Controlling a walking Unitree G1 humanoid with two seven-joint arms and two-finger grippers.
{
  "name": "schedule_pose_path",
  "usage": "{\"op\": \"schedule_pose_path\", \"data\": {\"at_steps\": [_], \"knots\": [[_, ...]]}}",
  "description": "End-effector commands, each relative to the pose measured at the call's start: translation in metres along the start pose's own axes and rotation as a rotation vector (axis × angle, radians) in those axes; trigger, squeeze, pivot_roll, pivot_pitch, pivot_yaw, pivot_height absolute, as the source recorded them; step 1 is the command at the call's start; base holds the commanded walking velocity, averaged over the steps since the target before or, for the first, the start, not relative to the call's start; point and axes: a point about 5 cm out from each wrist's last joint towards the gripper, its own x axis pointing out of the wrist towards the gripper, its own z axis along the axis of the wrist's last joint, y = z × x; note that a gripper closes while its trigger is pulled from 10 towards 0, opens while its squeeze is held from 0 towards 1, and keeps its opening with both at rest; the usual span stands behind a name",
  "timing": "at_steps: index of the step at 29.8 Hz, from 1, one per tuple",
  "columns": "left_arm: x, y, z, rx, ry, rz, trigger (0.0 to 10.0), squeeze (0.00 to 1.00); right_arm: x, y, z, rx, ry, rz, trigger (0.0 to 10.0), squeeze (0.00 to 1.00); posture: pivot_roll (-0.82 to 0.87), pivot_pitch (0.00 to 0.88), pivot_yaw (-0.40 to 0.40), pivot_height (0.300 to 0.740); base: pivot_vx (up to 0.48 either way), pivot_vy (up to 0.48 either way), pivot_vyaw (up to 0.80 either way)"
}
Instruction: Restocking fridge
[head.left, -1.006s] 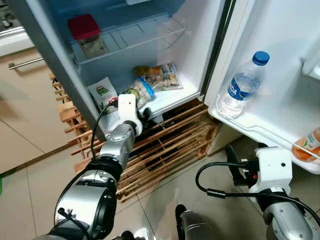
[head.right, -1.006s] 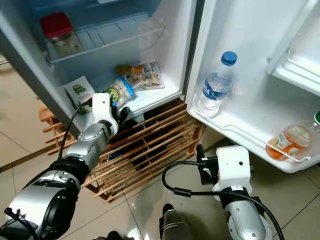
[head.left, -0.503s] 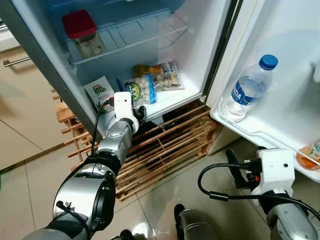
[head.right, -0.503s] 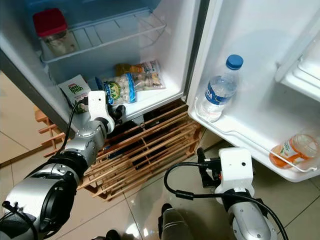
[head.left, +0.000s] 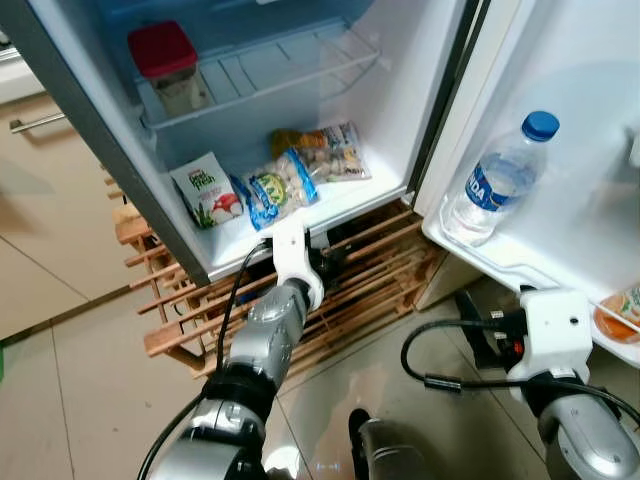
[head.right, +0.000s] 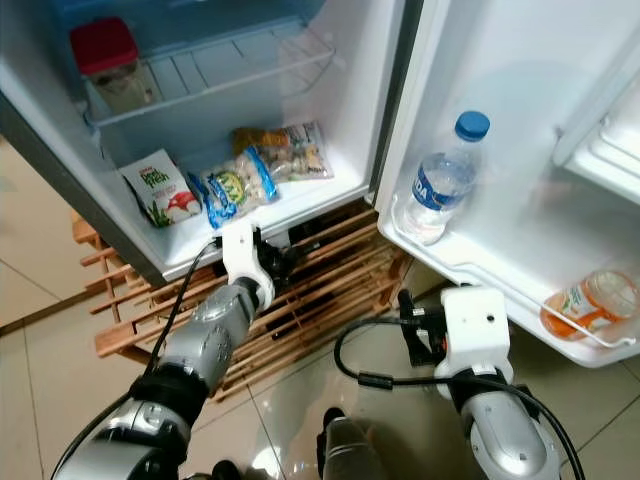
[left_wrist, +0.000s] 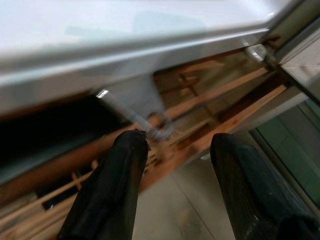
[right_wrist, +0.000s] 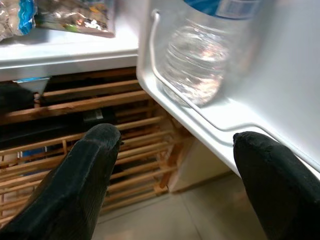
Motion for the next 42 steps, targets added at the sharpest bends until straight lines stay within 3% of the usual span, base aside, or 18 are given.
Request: {"op": "schedule_pose_path", "data": {"at_steps": [1, 6, 7, 9, 15, 17, 21, 22, 27, 30, 38, 42], "knots": [[-0.003, -0.002, 0.007, 0.044, -0.029, -0.015, 10.0, 0.0, 0.002, 0.004, -0.002, 0.012, 0.0, 0.027, 10.0, 0.0, -0.42, 0.18, 0.047, 0.736, 0.0, 0.0, 0.0], [-0.028, 0.012, 0.02, 0.107, -0.097, -0.008, 10.0, 0.0, 0.012, 0.006, -0.002, 0.025, -0.017, 0.045, 10.0, 0.0, -0.38, 0.144, 0.047, 0.736, 0.0, 0.0, 0.0], [-0.028, 0.012, 0.02, 0.107, -0.097, -0.008, 10.0, 0.0, 0.012, 0.006, -0.002, 0.025, -0.017, 0.045, 10.0, 0.0, -0.38, 0.144, 0.047, 0.736, 0.0, 0.0, 0.0], [-0.042, 0.009, 0.023, 0.116, -0.113, -0.022, 10.0, 0.0, 0.017, 0.006, -0.001, 0.031, -0.027, 0.045, 10.0, 0.0, -0.36, 0.129, 0.047, 0.736, 0.0, 0.0, 0.0], [-0.07, 0.004, 0.027, 0.226, -0.156, -0.068, 10.0, 0.0, 0.036, 0.007, -0.004, 0.056, -0.048, 0.03, 10.0, 0.0, -0.29, 0.049, 0.056, 0.736, 0.0, 0.0, 0.0], [-0.092, 0.001, 0.032, 0.237, -0.182, -0.112, 10.0, 0.0, 0.039, 0.004, -0.006, 0.068, -0.057, 0.001, 10.0, 0.0, -0.26, 0.015, 0.059, 0.736, 0.0, 0.0, 0.0], [-0.107, -0.002, 0.035, 0.243, -0.192, -0.148, 10.0, 0.0, 0.043, 0.002, -0.011, 0.077, -0.056, -0.012, 10.0, 0.0, -0.22, 0.0, 0.062, 0.736, 0.0, 0.0, 0.0], [-0.114, 0.0, 0.037, 0.225, -0.198, -0.138, 10.0, 0.0, 0.051, 0.002, -0.015, 0.087, -0.06, -0.027, 10.0, 0.0, -0.2, 0.0, 0.061, 0.736, 0.0, 0.0, 0.0], [-0.11, 0.012, 0.04, 0.23, -0.221, -0.024, 10.0, 0.0, 0.069, 0.003, -0.014, 0.106, -0.082, -0.036, 10.0, 0.0, -0.18, 0.0, 0.059, 0.736, 0.0, 0.0, 0.0], [-0.1, 0.022, 0.043, 0.246, -0.231, 0.053, 10.0, 0.0, 0.084, 0.007, -0.011, 0.122, -0.102, -0.029, 10.0, 0.0, -0.17, 0.0, 0.051, 0.736, -0.48, 0.0, 0.0], [-0.09, 0.034, 0.047, 0.26, -0.232, 0.117, 10.0, 0.0, 0.087, 0.004, -0.024, 0.113, -0.085, -0.039, 10.0, 0.0, -0.19, 0.0, 0.063, 0.736, -0.3, 0.0, 0.0], [-0.082, 0.031, 0.044, 0.263, -0.221, 0.087, 10.0, 0.0, 0.082, -0.003, -0.03, 0.1, -0.081, -0.064, 10.0, 0.0, -0.22, 0.0, 0.087, 0.736, 0.0, 0.0, 0.0]]}}
